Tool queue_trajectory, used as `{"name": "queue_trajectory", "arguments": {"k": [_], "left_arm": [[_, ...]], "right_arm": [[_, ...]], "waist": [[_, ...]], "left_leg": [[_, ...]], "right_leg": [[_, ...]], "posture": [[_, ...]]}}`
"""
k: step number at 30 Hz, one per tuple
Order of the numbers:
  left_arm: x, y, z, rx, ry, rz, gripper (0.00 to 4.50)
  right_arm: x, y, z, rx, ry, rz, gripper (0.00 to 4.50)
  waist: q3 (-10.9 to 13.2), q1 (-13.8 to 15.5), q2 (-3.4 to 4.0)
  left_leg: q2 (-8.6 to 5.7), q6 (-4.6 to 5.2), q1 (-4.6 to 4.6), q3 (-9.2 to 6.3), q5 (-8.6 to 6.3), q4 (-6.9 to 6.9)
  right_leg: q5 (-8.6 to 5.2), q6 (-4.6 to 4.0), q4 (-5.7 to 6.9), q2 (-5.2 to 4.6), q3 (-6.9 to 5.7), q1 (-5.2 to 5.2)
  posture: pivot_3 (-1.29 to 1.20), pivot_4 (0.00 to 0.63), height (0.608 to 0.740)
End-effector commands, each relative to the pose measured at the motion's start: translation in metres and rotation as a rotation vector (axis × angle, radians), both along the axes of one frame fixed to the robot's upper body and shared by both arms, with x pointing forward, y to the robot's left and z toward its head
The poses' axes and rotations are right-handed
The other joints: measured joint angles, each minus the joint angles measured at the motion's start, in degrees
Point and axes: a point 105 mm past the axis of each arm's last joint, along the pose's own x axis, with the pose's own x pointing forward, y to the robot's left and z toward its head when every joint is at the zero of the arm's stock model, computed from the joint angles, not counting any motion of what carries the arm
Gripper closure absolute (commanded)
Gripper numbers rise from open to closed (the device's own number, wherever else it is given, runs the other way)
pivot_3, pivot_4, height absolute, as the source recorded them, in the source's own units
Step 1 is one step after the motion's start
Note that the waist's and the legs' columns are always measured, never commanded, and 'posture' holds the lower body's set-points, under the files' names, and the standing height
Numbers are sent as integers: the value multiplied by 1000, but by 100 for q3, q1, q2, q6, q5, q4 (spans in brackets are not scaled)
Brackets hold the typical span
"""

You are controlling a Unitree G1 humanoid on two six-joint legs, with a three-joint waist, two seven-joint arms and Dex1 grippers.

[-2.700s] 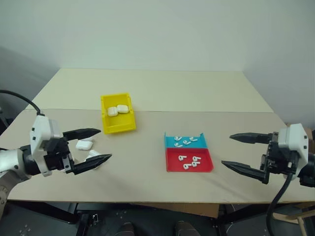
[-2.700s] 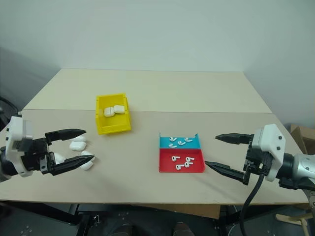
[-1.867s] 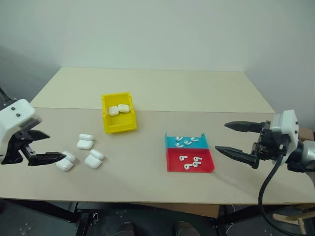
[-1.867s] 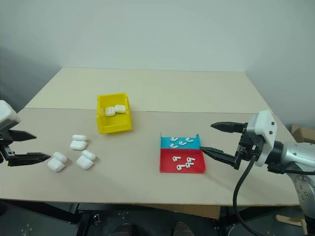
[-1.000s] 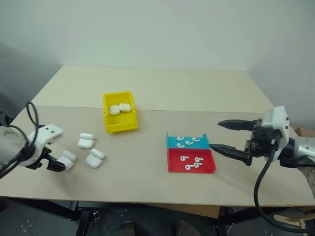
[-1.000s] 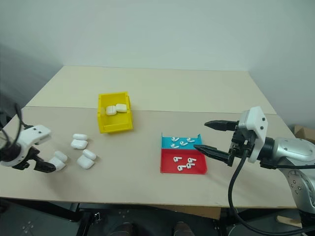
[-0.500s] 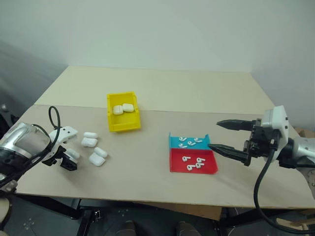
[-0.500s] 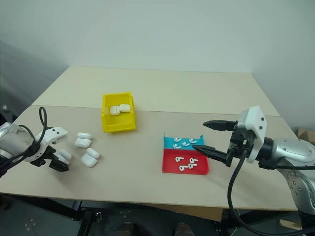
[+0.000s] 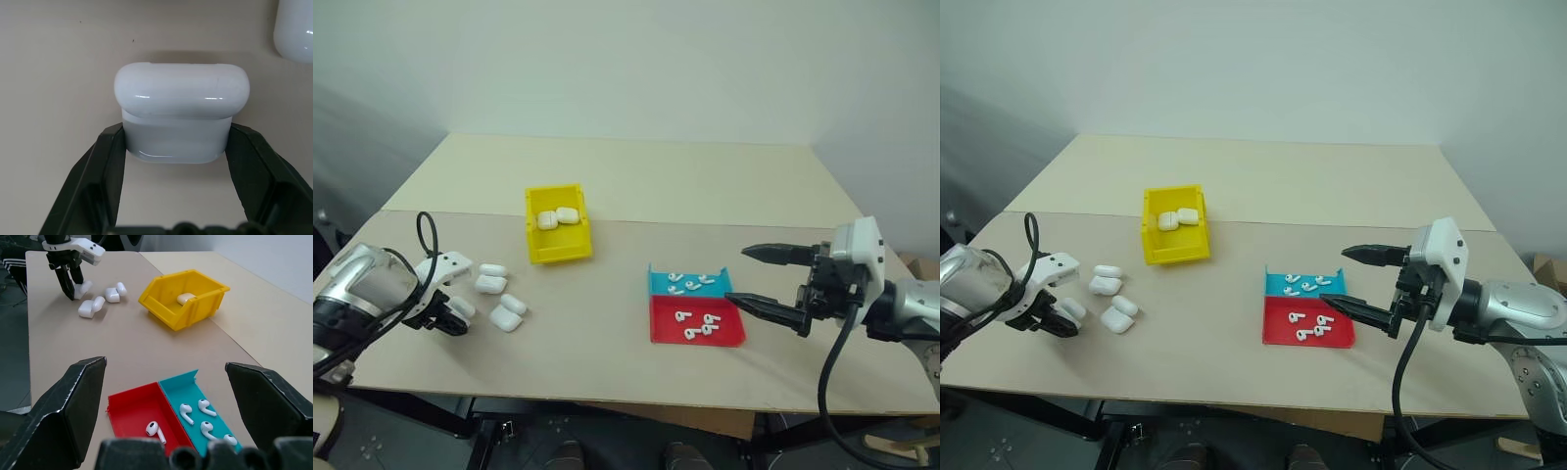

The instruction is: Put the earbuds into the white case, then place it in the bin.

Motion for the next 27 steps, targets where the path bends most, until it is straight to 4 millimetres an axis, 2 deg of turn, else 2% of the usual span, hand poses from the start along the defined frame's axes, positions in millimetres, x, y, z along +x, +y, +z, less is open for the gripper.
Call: {"name": "queue_trajectory", "arguments": {"k": [1, 4, 8, 11, 12, 14, 16, 18, 20, 23, 26, 27], "left_arm": [[2, 2, 37, -60, -193, -31, 1734], [-5, 1, 73, -190, -359, -9, 1734], [-18, -13, 113, -435, -624, -38, 1734], [-24, -33, 123, -519, -799, -121, 1734], [-26, -52, 127, -648, -860, -198, 1734], [-34, -84, 134, -933, -873, -365, 1734], [-31, -113, 133, -999, -883, -457, 1734], [-28, -133, 133, -1013, -903, -515, 1734], [-31, -161, 131, -1090, -887, -669, 1734], [-37, -190, 123, -1167, -812, -891, 1734], [-42, -203, 116, -1196, -755, -1067, 1734], [-42, -207, 115, -1216, -747, -1109, 1734]], "right_arm": [[-4, 1, 8, 7, -37, 2, 0], [-3, -2, 8, 14, -41, -17, 0], [0, -4, 6, 41, -46, -49, 0], [5, -5, 4, 47, -47, -78, 0], [7, -2, 3, 28, -26, -85, 0], [11, 6, -1, -63, -6, -92, 0], [12, 15, -6, -166, 16, -64, 0], [12, 20, -10, -230, 31, -39, 0], [13, 31, -17, -326, 72, 2, 0], [16, 49, -29, -454, 89, 49, 0], [20, 61, -37, -548, 124, 66, 521], [23, 64, -41, -583, 137, 69, 855]], "waist": [[3, -22, -5], [11, -38, -22], [14, -38, -27], [12, -31, -22], [12, -15, -22], [11, 7, -22], [13, 6, -31], [11, 3, -34], [7, -5, -27], [7, -72, -26], [8, -130, -26], [8, -137, -26]], "left_leg": [[2, 0, -8, -1, 0, 0], [6, 0, -24, -3, 0, 1], [6, 0, -27, -6, 0, 0], [3, 0, -19, -5, -1, 1], [3, 0, -16, -5, -1, 1], [3, -2, -11, -6, 1, 9], [3, -6, -11, -7, 3, 16], [5, -6, -9, -7, 3, 19], [4, -5, -11, -7, 3, 17], [0, -5, -19, -5, 2, 13], [0, -3, -24, -7, 1, 9], [0, -2, -24, -8, 1, 9]], "right_leg": [[1, -3, 0, 0, -2, -7], [21, -35, -3, 0, -7, -18], [22, -37, -6, -1, -14, -20], [20, -34, -4, -6, -14, -10], [21, -35, -6, -6, -14, -7], [23, -36, 0, -6, -18, 1], [30, -36, -1, -5, -18, 2], [35, -36, -8, -3, -16, 7], [36, -34, -17, -3, -13, 10], [36, -34, -19, -5, -10, -2], [35, -36, -15, -3, -11, -11], [35, -36, -15, -3, -11, -11]], "posture": [[0, 150, 740], [0, 150, 740], [0, 150, 740], [0, 150, 740], [0, 150, 740], [0, 150, 740], [0, 150, 740], [0, 150, 740], [0, 150, 740], [0, 150, 740], [0, 150, 740], [0, 150, 740]]}}
